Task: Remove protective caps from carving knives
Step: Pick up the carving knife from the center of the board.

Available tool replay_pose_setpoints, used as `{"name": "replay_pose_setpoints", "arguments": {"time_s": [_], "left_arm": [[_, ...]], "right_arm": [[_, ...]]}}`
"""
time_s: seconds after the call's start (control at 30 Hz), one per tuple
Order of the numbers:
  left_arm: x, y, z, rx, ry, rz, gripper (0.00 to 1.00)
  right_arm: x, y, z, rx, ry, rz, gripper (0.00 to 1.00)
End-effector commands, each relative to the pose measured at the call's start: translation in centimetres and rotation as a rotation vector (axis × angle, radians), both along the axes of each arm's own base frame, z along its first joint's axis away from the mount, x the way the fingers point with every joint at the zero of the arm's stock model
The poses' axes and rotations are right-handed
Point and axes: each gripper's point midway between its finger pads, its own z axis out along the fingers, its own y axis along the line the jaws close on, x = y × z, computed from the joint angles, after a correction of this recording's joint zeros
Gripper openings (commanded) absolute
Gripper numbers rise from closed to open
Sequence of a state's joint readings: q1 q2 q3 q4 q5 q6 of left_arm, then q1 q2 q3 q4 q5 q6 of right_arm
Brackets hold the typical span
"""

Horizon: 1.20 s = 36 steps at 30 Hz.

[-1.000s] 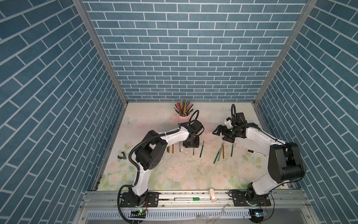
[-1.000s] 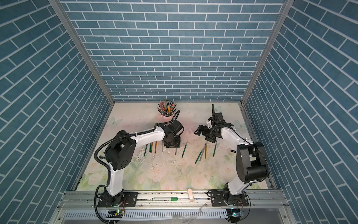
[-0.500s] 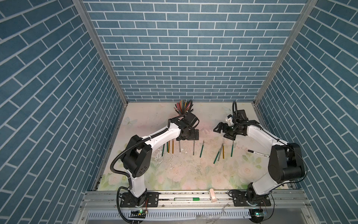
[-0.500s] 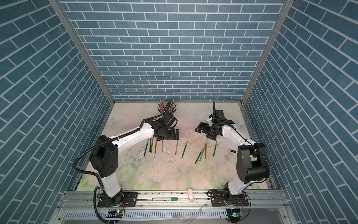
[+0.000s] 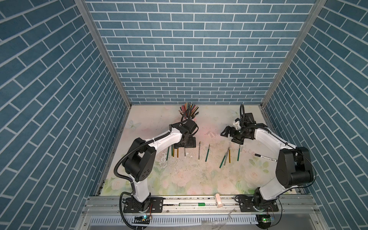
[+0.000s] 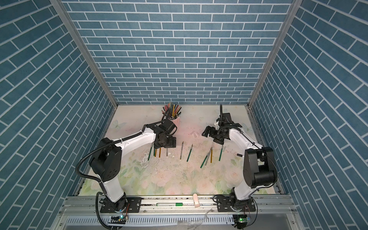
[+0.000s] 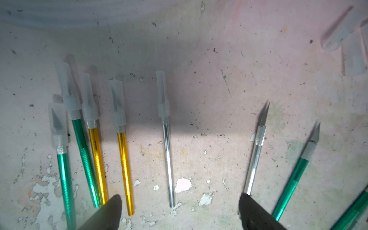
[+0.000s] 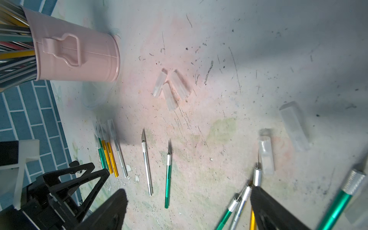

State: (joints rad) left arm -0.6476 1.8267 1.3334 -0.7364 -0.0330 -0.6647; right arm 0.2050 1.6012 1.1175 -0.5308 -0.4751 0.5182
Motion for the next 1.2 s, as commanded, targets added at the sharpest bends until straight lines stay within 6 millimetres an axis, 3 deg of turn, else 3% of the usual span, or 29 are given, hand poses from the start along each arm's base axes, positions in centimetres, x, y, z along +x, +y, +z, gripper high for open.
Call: {"name": "replay_pose_setpoints", "arguments": {"time_s": [0.0, 0.6, 1.17], "left_arm": [[-0.3, 1.0, -1.6, 0.057, 0.026, 0.019, 0.86], [-0.2, 1.6, -5.3, 0.079, 0.065, 0.017, 0.5], [-0.5, 1.8, -6.9, 0.076, 0.108, 0.026, 0.27]], "right_arm": [[0.1, -0.2, 1.5, 0.002, -0.038, 0.015, 0.97], [-0.1, -0.7, 1.1, 0.028, -0.029, 0.0, 0.97], [-0.3, -1.4, 0.7, 0.034, -0.021, -0.026, 0.96]]}}
